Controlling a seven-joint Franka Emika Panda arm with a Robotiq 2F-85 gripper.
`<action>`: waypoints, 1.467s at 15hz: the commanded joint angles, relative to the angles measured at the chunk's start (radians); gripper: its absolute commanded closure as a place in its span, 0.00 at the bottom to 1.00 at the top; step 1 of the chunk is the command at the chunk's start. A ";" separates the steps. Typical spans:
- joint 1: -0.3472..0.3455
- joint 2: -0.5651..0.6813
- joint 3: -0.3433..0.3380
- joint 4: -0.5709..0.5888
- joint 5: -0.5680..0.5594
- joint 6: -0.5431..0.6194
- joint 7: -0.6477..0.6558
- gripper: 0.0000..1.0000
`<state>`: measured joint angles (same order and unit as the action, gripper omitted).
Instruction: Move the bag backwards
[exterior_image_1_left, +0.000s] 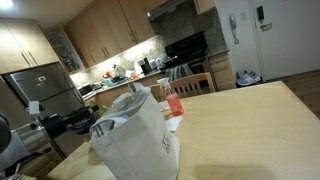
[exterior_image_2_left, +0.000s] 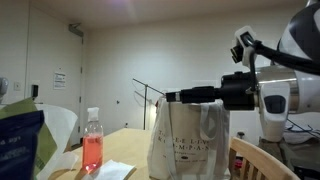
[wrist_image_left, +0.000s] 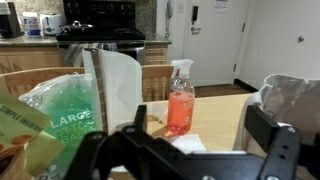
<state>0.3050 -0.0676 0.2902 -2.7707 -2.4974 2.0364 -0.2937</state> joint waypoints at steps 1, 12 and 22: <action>-0.029 -0.055 -0.022 -0.015 0.030 -0.005 -0.023 0.00; -0.029 0.035 -0.022 0.031 0.005 0.016 -0.017 0.00; -0.026 -0.028 -0.018 -0.017 0.127 -0.062 -0.079 0.00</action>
<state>0.2833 -0.0501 0.2714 -2.7628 -2.4063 1.9980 -0.3492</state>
